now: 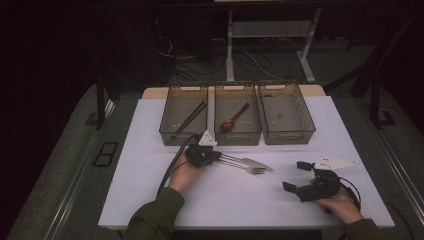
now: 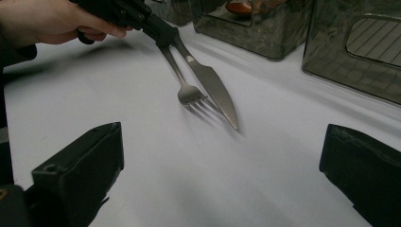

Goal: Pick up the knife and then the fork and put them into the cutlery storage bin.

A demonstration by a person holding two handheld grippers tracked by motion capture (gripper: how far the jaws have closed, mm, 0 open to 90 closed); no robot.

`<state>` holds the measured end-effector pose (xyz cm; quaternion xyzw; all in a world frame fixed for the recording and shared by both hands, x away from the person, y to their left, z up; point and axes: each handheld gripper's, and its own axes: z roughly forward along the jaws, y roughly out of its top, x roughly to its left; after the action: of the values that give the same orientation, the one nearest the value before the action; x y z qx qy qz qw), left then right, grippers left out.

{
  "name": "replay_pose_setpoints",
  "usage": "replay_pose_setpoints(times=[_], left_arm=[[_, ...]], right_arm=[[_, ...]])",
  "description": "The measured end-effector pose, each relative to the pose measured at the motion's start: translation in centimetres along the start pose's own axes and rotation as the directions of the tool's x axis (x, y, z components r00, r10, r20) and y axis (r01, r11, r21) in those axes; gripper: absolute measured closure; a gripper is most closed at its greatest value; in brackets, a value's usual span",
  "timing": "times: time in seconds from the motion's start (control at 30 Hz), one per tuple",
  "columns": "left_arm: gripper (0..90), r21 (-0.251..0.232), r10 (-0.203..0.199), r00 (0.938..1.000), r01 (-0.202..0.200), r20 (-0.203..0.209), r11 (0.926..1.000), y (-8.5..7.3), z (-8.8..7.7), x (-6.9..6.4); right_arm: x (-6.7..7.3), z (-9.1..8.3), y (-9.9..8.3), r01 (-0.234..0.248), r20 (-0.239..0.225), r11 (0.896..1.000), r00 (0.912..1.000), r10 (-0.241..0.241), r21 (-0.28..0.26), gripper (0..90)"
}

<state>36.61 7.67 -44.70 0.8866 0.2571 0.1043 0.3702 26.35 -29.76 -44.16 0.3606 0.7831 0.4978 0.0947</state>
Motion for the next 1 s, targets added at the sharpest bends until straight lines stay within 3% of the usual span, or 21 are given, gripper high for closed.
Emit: replay_pose_setpoints(times=[0.17,0.4,0.6,0.83,1.0], left_arm=[[89.0,0.01,-0.018,0.999,0.018,0.04,0.9998,-0.1,-0.2,0.1],[89.0,0.039,-0.013,0.9961,0.009,0.088,0.9992,-0.2,-0.6,0.2],[89.0,0.047,0.012,0.9979,-0.014,0.063,0.9988,-0.2,-0.4,0.1],[89.0,0.06,0.02,0.9967,-0.025,0.079,0.9979,-0.3,-0.5,0.0],[89.1,0.09,0.026,0.9926,-0.037,0.118,0.9952,-0.4,-1.1,-0.6]], right_arm=[[0.0,0.0,0.0,0.001,0.0,1.0,1.0,-0.001,0.0,0.1],[0.0,0.0,0.0,0.002,0.0,1.0,1.0,-0.002,0.0,0.0],[0.0,0.0,0.0,0.003,0.0,1.0,1.0,-0.003,0.001,0.0],[0.0,-0.1,0.0,0.001,0.0,1.0,1.0,-0.001,-0.001,0.0],[0.0,-0.2,0.0,0.0,0.002,1.0,1.0,0.0,-0.002,0.0]])
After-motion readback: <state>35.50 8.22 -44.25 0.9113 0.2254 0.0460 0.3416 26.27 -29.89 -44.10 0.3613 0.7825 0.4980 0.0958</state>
